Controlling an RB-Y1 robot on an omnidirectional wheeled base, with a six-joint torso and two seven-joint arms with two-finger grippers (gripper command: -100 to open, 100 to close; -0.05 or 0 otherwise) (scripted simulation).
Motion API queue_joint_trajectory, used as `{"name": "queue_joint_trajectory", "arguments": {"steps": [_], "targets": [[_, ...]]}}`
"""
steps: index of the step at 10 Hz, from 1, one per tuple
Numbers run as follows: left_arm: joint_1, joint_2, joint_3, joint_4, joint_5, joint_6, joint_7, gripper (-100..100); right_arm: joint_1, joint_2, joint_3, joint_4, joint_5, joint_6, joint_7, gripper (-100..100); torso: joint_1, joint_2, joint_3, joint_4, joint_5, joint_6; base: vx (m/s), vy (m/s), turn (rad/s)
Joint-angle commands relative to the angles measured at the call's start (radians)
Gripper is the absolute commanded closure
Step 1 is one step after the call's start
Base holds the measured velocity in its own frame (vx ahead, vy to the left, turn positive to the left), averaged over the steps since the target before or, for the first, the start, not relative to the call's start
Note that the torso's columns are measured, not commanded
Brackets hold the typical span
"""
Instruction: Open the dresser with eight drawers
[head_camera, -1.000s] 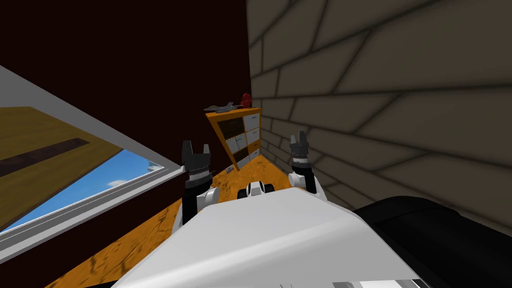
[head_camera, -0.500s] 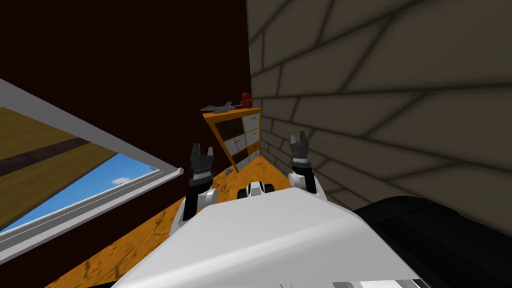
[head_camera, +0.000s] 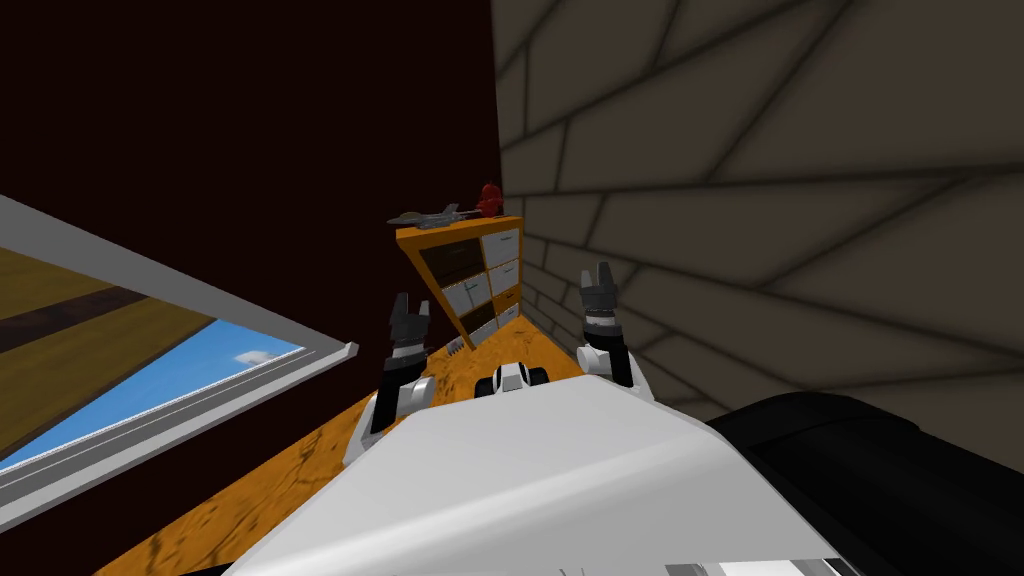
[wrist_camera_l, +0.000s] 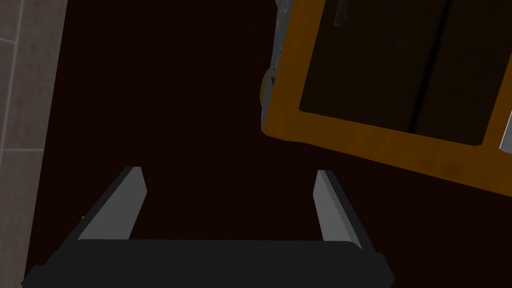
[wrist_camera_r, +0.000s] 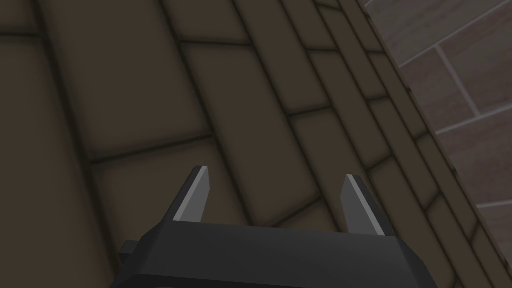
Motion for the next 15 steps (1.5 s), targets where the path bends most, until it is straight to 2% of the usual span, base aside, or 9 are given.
{"name": "queue_joint_trajectory", "arguments": {"steps": [1, 14, 15], "targets": [[-0.013, 0.005, 0.012, 0.072, 0.012, -0.012, 0.009, -100, 0.0, 0.0, 0.0, 0.0, 0.0, 0.0, 0.0, 0, 0.0, 0.0, 0.0, 0.0, 0.0, 0.0, 0.112, -0.063, 0.033], [-0.075, -0.004, 0.076, 0.378, 0.077, -0.026, 0.05, -100, 0.0, 0.0, 0.0, 0.0, 0.0, 0.0, 0.0, 0, 0.0, 0.0, 0.0, 0.0, 0.0, 0.0, 0.116, -0.062, 0.032], [-0.075, -0.004, 0.076, 0.378, 0.077, -0.026, 0.05, -100, 0.0, 0.0, 0.0, 0.0, 0.0, 0.0, 0.0, 0, 0.001, 0.0, 0.0, 0.0, 0.0, 0.0, 0.077, -0.042, 0.009]]}}
